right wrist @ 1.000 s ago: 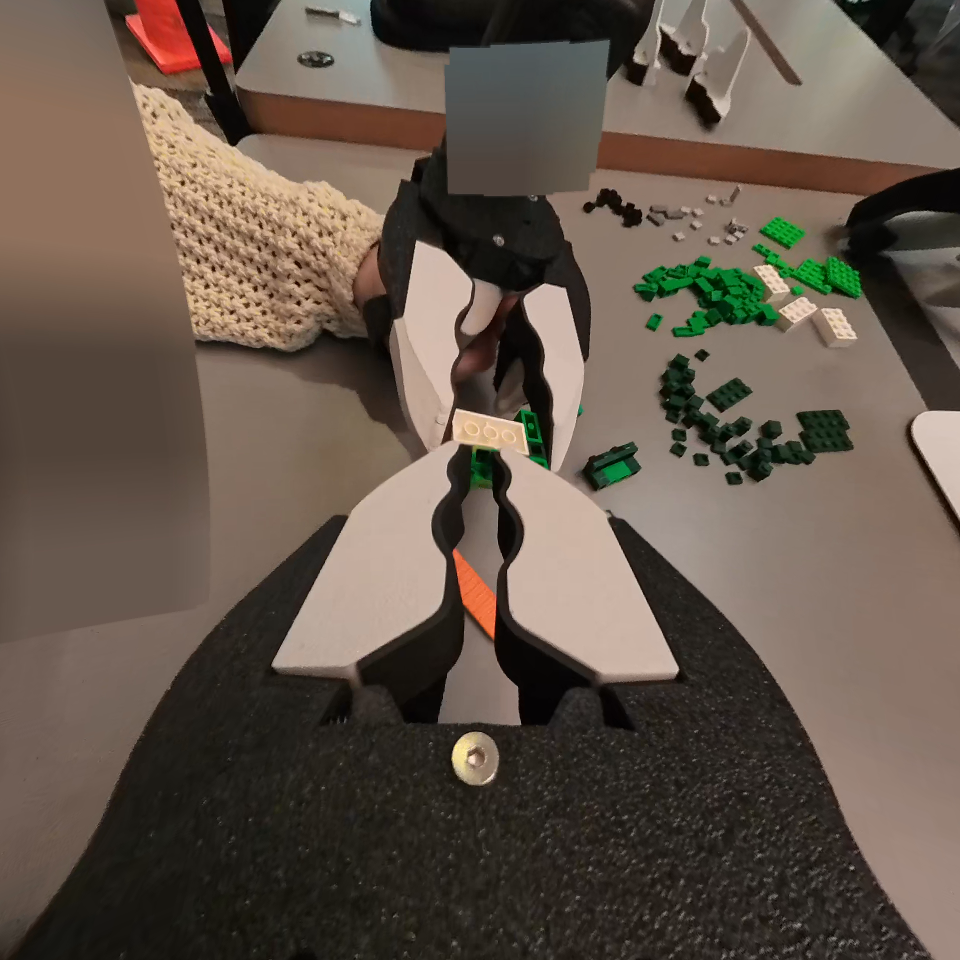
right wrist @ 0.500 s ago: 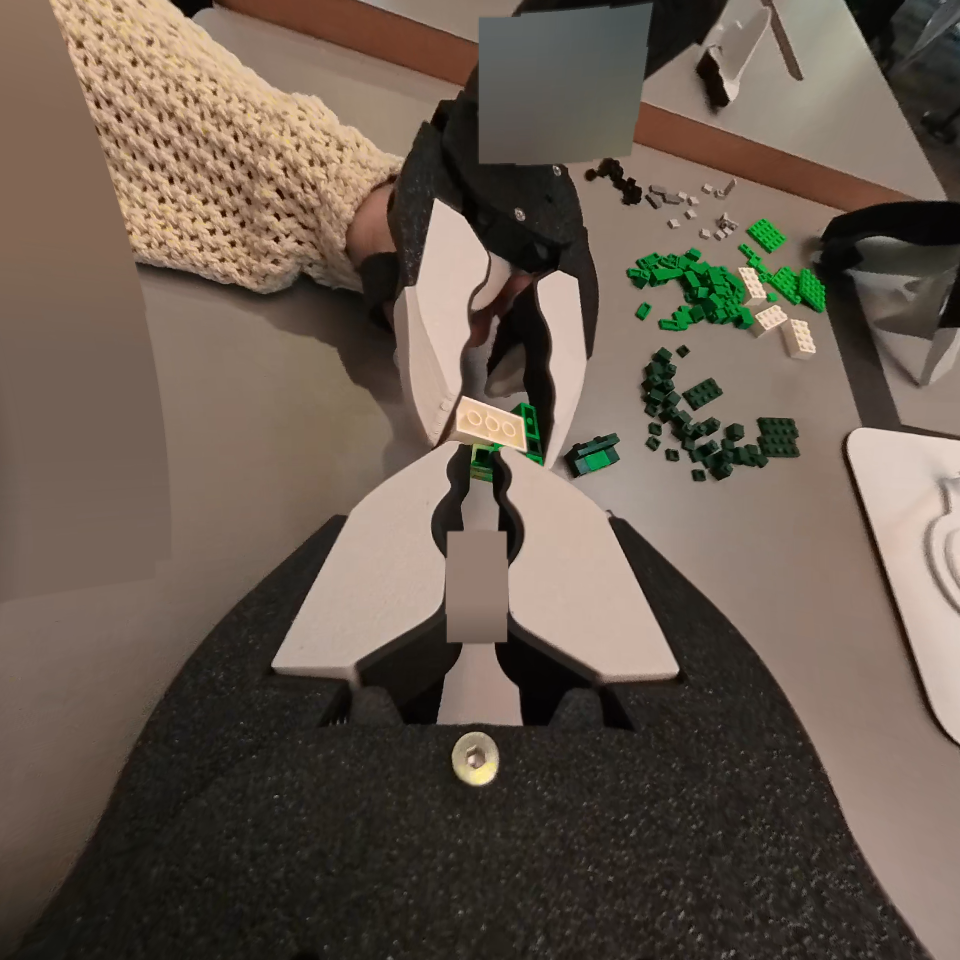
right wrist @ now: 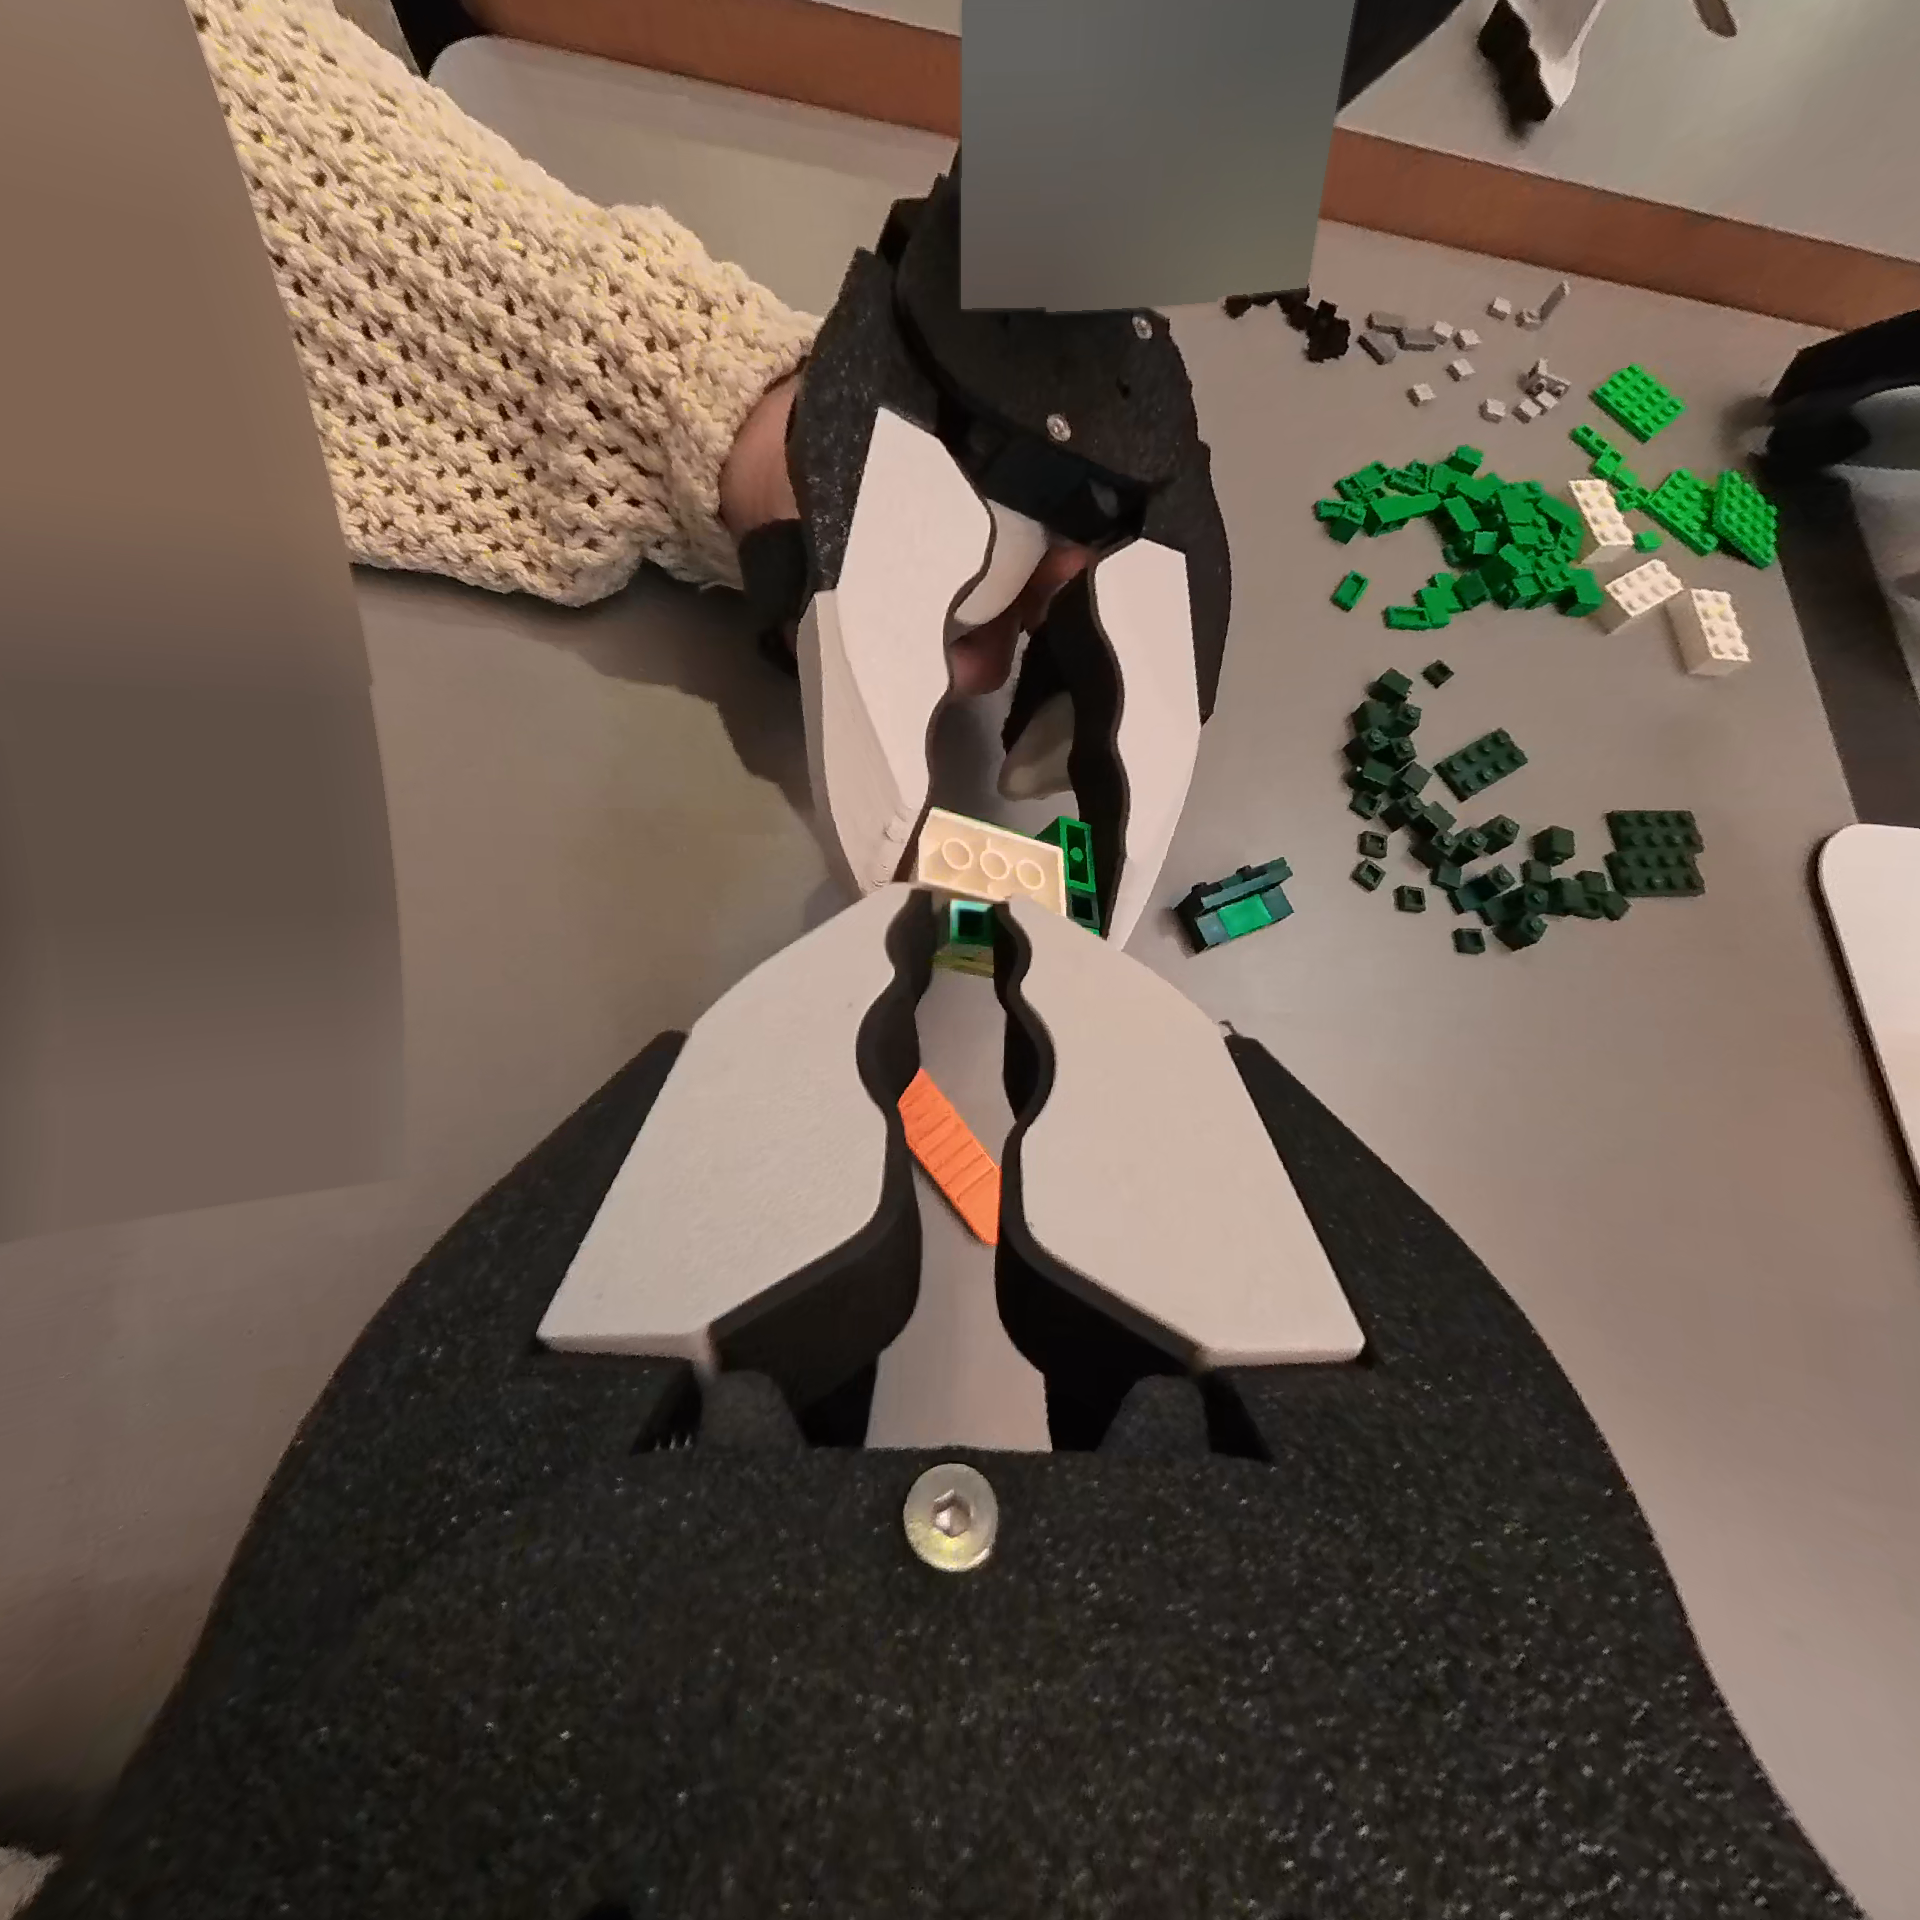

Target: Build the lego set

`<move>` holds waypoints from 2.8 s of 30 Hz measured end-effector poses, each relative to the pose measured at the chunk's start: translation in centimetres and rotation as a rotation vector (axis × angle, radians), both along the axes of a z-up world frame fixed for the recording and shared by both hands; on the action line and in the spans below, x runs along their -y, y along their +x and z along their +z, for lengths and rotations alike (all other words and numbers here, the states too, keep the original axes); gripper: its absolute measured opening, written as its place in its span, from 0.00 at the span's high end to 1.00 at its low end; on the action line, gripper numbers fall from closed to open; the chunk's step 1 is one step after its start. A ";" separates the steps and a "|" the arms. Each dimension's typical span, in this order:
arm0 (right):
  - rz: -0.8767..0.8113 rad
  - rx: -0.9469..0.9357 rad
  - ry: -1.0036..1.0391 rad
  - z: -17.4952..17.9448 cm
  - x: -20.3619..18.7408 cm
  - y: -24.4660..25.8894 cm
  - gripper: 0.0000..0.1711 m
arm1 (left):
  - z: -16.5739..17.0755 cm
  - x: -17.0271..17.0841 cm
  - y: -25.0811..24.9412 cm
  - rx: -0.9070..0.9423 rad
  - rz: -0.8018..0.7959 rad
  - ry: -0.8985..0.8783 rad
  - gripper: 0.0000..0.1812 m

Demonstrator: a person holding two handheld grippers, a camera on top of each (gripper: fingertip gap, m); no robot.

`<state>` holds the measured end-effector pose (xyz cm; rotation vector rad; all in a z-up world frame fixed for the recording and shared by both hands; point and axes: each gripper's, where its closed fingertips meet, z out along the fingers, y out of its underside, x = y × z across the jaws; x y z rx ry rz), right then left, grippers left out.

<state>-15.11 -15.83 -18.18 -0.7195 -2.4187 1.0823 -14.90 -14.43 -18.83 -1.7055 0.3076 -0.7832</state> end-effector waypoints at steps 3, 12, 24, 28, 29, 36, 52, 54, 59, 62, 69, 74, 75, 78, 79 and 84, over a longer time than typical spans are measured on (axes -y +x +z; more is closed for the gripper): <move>-0.002 0.009 -0.024 0.1 0.1 0.0 0.93 | 0.1 0.0 -0.1 0.018 -0.002 0.001 0.75; -0.057 -0.124 -0.004 0.9 -0.4 -0.7 0.79 | 0.4 0.0 -0.3 0.056 0.006 0.011 0.75; -0.201 -0.578 0.417 0.0 -0.5 -0.7 0.70 | 1.2 0.0 -1.4 0.158 0.041 0.027 0.75; -0.222 -0.675 0.587 0.0 -0.5 -1.5 0.73 | 1.1 -0.1 -1.1 0.154 0.033 0.023 0.75; -0.226 -0.700 0.631 -0.1 -0.5 -1.7 0.75 | 1.1 -0.1 -1.1 0.154 0.032 0.023 0.75; -0.244 -0.772 0.848 -1.0 -0.8 -2.6 0.85 | 1.2 -0.1 -1.1 0.159 0.032 0.023 0.75; -0.123 -0.754 0.965 -1.8 -0.9 -2.3 0.89 | 0.2 -0.3 -0.6 0.072 0.039 -0.012 0.75; -0.123 -0.750 0.965 -1.8 -1.0 -2.2 0.89 | 0.2 -0.3 -0.6 0.071 0.037 -0.016 0.74; -0.129 -0.749 0.956 -1.9 -1.1 -2.4 0.89 | 0.2 -0.4 -0.7 0.079 0.043 -0.019 0.75; -0.122 -0.769 1.005 -2.1 -1.2 -2.4 0.88 | 0.1 -0.4 -0.8 0.089 0.046 -0.029 0.75; -0.176 -0.669 0.825 -1.8 -1.9 -2.4 0.89 | 1.1 -0.1 -1.4 -0.003 0.076 0.083 0.70; -0.207 -0.533 0.639 -2.2 -2.8 -2.3 0.89 | 1.3 0.3 -2.4 -0.501 0.207 0.241 0.72; -0.212 -0.515 0.619 -2.2 -2.9 -2.3 0.89 | 1.1 0.4 -2.4 -0.627 0.224 0.263 0.76; -0.215 -0.471 0.564 -2.3 -3.0 -2.1 0.89 | 0.3 0.4 -1.3 -0.875 0.213 0.310 0.84; -0.214 -0.463 0.547 -2.3 -3.0 -2.0 0.89 | -0.1 0.3 -1.0 -0.916 0.201 0.309 0.86; -0.209 -0.434 0.508 -2.4 -3.0 -1.8 0.89 | -0.9 -0.1 -1.3 -1.006 0.219 0.294 0.88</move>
